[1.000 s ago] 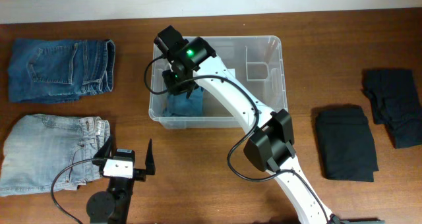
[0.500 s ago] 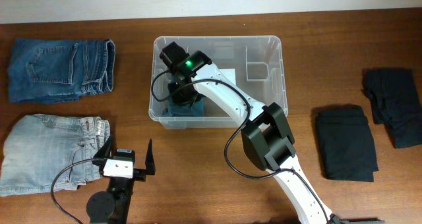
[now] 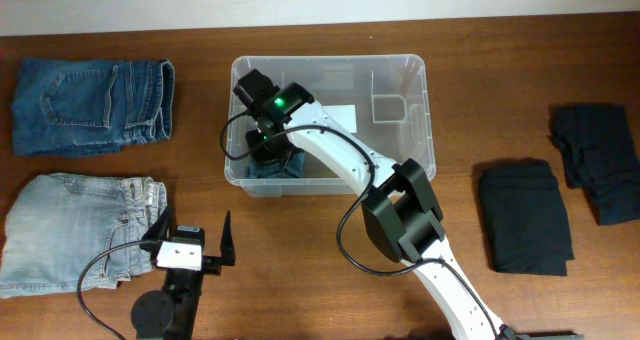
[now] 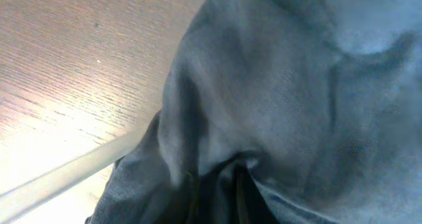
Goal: Pack container
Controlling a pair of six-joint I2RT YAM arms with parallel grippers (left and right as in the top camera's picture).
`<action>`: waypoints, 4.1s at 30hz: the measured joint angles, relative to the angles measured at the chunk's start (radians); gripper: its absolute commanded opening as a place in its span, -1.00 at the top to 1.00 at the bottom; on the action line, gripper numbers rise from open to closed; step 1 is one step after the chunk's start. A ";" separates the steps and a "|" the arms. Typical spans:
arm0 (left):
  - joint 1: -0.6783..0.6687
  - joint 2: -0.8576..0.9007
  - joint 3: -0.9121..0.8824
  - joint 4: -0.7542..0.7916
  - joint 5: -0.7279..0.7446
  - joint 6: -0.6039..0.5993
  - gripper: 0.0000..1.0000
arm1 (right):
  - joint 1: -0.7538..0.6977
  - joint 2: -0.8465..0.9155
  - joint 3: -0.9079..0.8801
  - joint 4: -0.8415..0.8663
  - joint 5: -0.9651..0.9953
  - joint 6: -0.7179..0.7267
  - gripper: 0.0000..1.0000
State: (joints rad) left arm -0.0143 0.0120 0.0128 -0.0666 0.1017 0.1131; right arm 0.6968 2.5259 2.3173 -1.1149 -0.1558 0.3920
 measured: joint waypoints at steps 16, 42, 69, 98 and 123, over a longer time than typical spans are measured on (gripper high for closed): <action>0.000 0.000 0.000 0.000 0.000 0.000 -0.99 | -0.130 -0.001 0.100 0.107 0.004 -0.011 0.72; 0.000 0.000 0.000 0.000 0.000 0.000 -0.99 | -0.090 -0.001 -0.024 0.198 -0.040 -0.026 0.81; 0.000 0.000 0.000 0.000 0.000 0.000 -0.99 | -0.112 -0.042 -0.012 -0.007 0.331 0.012 0.83; 0.000 0.000 0.000 0.000 0.000 0.000 -0.99 | -0.114 -0.020 0.013 0.048 0.089 -0.031 0.81; 0.000 0.000 0.000 0.000 0.000 0.000 -0.99 | -0.003 -0.091 -0.112 -0.127 -0.005 -0.037 0.74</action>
State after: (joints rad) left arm -0.0143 0.0120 0.0128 -0.0666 0.1017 0.1131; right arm 0.6937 2.4351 2.2051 -1.2419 -0.1604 0.3546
